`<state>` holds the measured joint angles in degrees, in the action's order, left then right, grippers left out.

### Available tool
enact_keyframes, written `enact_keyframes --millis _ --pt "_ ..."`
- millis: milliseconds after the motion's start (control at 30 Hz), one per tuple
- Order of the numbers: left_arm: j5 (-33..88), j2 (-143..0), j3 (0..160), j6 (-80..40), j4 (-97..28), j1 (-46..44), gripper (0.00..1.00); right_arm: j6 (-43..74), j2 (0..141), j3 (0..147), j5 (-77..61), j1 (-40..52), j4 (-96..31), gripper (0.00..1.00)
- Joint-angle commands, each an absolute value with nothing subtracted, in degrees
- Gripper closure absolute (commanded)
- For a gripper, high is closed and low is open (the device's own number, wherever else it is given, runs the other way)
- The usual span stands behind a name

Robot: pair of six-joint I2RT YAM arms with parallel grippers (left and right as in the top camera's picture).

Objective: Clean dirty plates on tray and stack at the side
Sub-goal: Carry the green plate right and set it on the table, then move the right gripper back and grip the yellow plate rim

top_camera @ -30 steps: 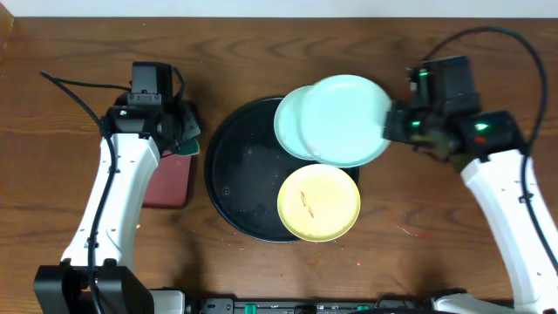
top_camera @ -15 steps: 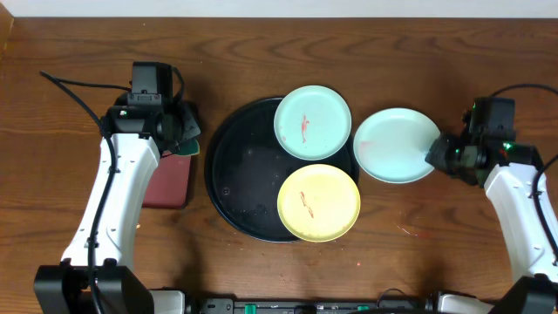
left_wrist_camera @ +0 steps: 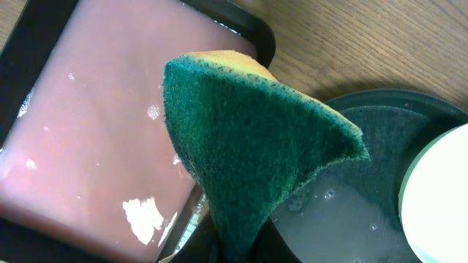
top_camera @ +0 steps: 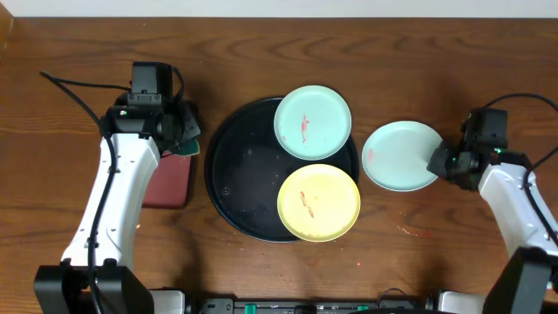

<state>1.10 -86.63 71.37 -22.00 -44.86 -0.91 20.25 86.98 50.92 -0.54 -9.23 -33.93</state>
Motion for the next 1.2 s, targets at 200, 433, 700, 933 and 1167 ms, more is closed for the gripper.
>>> enact_keyframes --millis 200,433,700,933,1167 --pt "0.5 -86.8 71.7 -19.9 -44.9 -0.7 0.92 19.0 89.8 51.3 -0.4 -9.8 -35.2 0.75" --pt "0.6 -86.8 71.7 -19.9 -44.7 -0.7 0.92 11.4 84.9 59.7 -17.2 -8.4 -48.6 0.64" --pt "0.6 -86.8 71.7 -19.9 -44.7 -0.7 0.92 7.6 83.9 59.1 -23.3 3.2 -52.4 0.56" --pt "0.6 -86.8 71.7 -19.9 -44.8 -0.7 0.92 9.6 85.4 57.5 -18.9 11.5 -52.9 0.51" --pt "0.6 -86.8 71.7 -19.9 -44.8 -0.7 0.92 10.6 91.3 57.2 -18.6 16.4 -52.6 0.55"
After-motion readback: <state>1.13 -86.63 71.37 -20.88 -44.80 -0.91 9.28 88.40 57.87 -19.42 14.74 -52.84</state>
